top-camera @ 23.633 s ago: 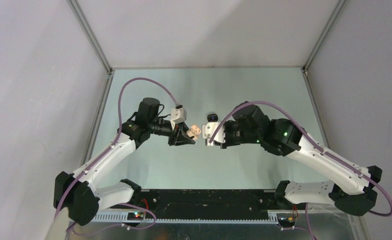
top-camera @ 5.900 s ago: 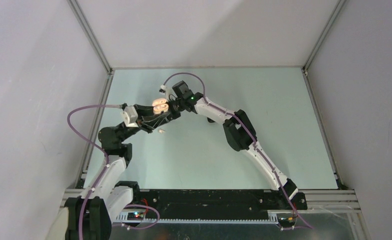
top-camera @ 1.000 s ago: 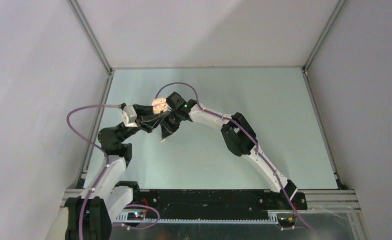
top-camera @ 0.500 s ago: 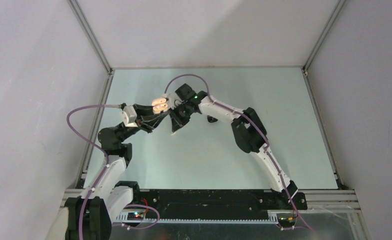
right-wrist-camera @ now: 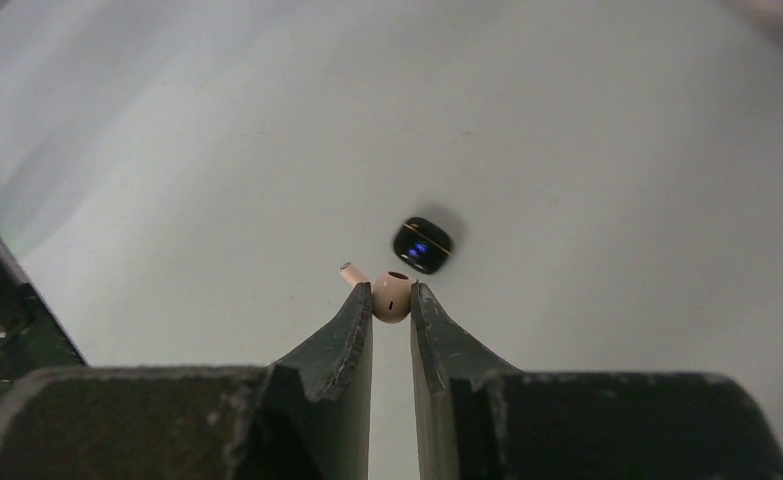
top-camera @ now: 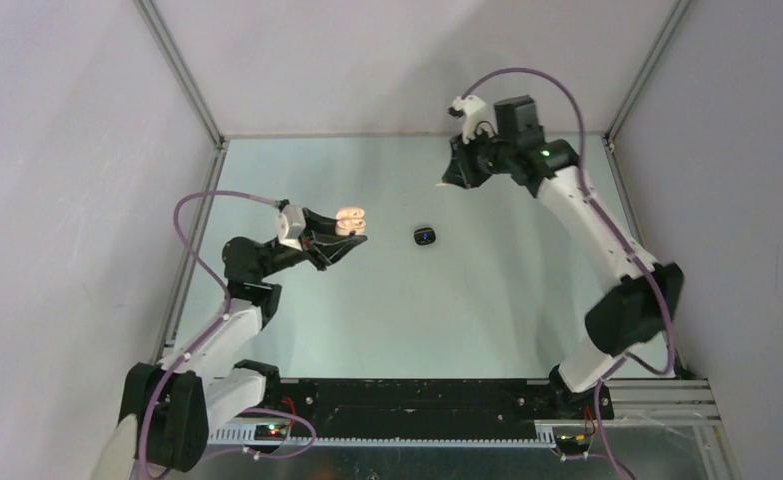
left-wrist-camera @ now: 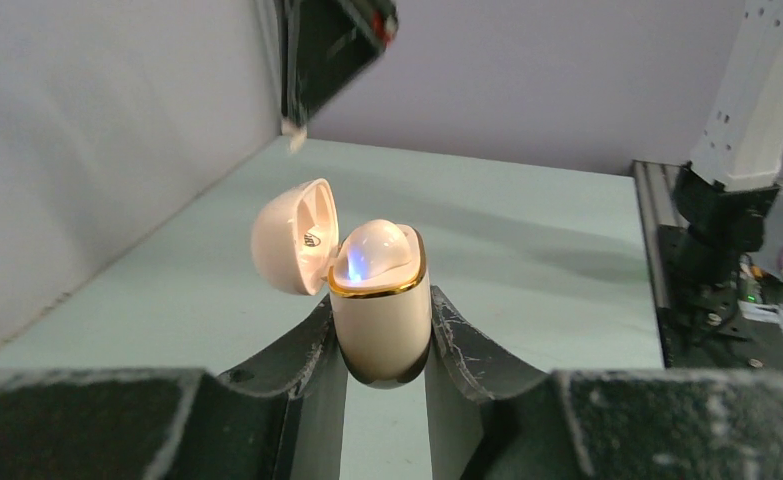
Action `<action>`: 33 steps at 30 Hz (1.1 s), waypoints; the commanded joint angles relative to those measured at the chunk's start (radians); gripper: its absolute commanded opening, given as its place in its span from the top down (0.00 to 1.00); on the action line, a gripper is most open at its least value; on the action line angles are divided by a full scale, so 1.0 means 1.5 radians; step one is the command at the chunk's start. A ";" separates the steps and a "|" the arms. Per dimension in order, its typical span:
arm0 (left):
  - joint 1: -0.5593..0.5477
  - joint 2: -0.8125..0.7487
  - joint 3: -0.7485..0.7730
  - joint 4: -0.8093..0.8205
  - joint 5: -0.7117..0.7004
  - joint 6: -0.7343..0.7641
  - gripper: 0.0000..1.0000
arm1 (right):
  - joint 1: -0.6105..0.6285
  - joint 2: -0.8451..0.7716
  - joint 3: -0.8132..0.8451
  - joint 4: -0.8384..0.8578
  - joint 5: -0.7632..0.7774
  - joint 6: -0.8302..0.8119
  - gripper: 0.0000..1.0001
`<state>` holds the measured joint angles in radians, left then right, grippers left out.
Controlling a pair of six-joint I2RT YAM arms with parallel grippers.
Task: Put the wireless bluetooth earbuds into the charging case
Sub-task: Pick up the left earbud from the center of the board, then insert the left earbud into the left side groove of the charging case.
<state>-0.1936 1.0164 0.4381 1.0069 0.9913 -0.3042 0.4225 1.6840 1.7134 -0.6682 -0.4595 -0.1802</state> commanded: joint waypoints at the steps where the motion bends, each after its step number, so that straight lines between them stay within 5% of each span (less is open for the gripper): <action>1: -0.047 0.029 0.034 -0.050 0.005 0.040 0.85 | -0.003 -0.130 -0.051 0.006 0.035 -0.086 0.87; 12: -0.134 0.102 0.055 -0.140 0.036 0.076 0.85 | 0.163 -0.370 -0.241 0.132 0.176 -0.222 0.87; 21: -0.156 0.110 0.083 -0.246 0.069 0.143 0.85 | 0.326 -0.333 -0.263 0.115 0.269 -0.300 0.88; 33: -0.170 0.116 0.105 -0.347 0.090 0.221 0.86 | 0.391 -0.312 -0.272 0.068 0.269 -0.332 0.89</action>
<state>-0.4393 1.1915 0.5480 0.5251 1.0916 -0.0414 0.9874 1.2167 1.3148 -0.5491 -0.0597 -0.6434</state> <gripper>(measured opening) 0.331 0.194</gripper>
